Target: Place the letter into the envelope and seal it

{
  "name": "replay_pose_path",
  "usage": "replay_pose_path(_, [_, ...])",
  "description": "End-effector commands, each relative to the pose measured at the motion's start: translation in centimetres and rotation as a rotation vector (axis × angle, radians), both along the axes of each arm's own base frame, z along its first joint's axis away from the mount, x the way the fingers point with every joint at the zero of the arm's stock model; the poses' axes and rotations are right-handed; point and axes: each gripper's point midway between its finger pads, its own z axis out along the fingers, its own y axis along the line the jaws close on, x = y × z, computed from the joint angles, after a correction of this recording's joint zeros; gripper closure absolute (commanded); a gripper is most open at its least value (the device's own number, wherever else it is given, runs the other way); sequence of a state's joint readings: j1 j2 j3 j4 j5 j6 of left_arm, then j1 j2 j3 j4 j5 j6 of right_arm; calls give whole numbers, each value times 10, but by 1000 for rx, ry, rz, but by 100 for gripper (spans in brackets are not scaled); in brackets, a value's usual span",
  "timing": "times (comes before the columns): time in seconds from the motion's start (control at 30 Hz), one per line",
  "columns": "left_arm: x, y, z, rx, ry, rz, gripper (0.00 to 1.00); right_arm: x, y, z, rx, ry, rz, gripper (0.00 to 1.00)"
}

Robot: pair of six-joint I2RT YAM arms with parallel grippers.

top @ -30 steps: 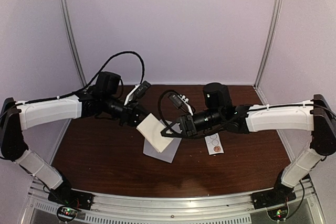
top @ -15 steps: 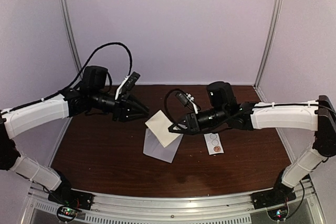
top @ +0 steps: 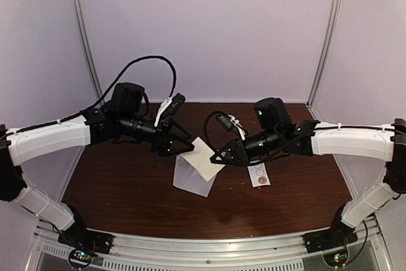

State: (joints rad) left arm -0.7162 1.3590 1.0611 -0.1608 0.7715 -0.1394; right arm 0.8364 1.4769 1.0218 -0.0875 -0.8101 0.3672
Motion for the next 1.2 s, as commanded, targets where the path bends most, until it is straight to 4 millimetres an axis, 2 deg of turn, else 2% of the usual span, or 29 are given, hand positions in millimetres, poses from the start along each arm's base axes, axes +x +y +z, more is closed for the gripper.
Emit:
replay_pose_path(0.0, [-8,-18,-16,54,30,-53,26,-15,2,26,57,-61,80,100])
replay_pose_path(0.1, [-16,-25,-15,31,57,-109,28,-20,4,28,58,-63,103,100])
replay_pose_path(0.13, [-18,-26,-13,18,64,-126,34,-20,4,28,55,-64,106,100])
replay_pose_path(0.27, [-23,-29,-12,-2,81,-160,62,-18,4,28,48,-73,101,100])
replay_pose_path(0.47, [-25,-29,-22,11,97,-170,100,-13,7,27,41,-83,86,100])
replay_pose_path(0.53, [-26,-28,-23,12,102,-177,100,-12,9,30,53,-85,85,97])
replay_pose_path(0.6, [-29,-28,-24,10,110,-194,100,-11,11,36,78,-85,82,85])
replay_pose_path(0.67, [-30,-29,-26,13,119,-209,100,-11,14,43,110,-90,88,78])
replay_pose_path(0.77, [-33,-30,-29,18,127,-227,100,-10,20,50,141,-93,103,76])
replay_pose_path(0.9, [-34,-30,-33,28,136,-237,100,-11,26,51,146,-92,123,79])
replay_pose_path(1.0, [-36,-30,-35,33,139,-243,100,-13,29,51,147,-94,133,89])
replay_pose_path(1.17, [-35,-30,-33,30,132,-241,100,-14,28,46,131,-88,137,100])
